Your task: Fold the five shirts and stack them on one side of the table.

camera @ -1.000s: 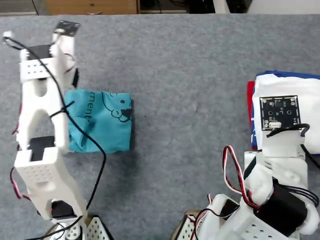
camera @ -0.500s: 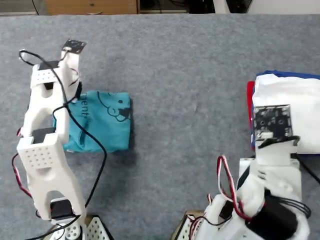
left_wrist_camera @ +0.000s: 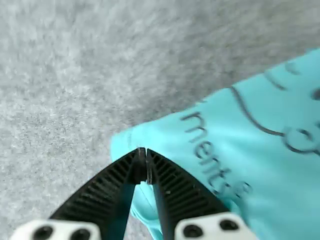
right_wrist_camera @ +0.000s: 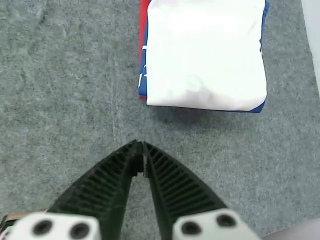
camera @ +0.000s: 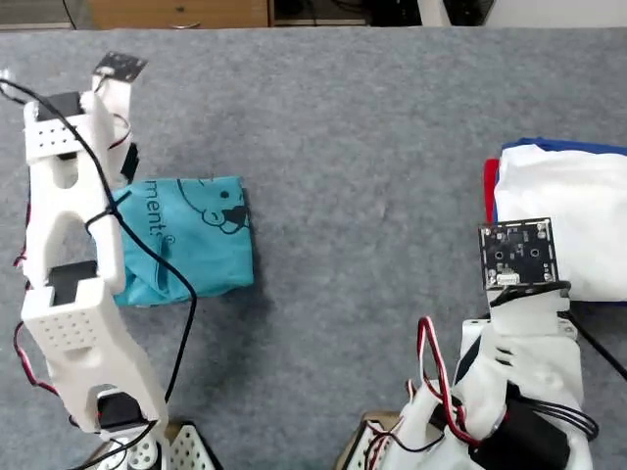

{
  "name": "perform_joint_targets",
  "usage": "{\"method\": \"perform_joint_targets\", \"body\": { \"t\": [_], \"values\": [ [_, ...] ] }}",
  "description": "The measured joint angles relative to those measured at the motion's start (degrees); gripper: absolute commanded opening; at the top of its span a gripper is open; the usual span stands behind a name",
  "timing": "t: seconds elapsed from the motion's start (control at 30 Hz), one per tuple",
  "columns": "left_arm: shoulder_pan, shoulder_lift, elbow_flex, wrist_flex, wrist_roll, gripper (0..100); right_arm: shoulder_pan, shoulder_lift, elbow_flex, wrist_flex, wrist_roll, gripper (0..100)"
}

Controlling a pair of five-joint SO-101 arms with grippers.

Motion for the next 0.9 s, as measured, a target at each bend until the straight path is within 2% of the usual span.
{"method": "perform_joint_targets", "body": {
  "t": [0.27,0.57,0.9],
  "values": [
    [3.78,-4.13,-1.32,10.2,1.05,2,0.0,-0.35,0.0,0.0,0.0,0.5],
    [6.33,1.58,12.57,11.08,1.14,2,0.0,-0.44,0.0,0.0,0.0,0.5],
    [-0.97,4.04,13.71,14.33,-2.11,2,0.0,-0.44,0.0,0.0,0.0,0.5]
  ]
}}
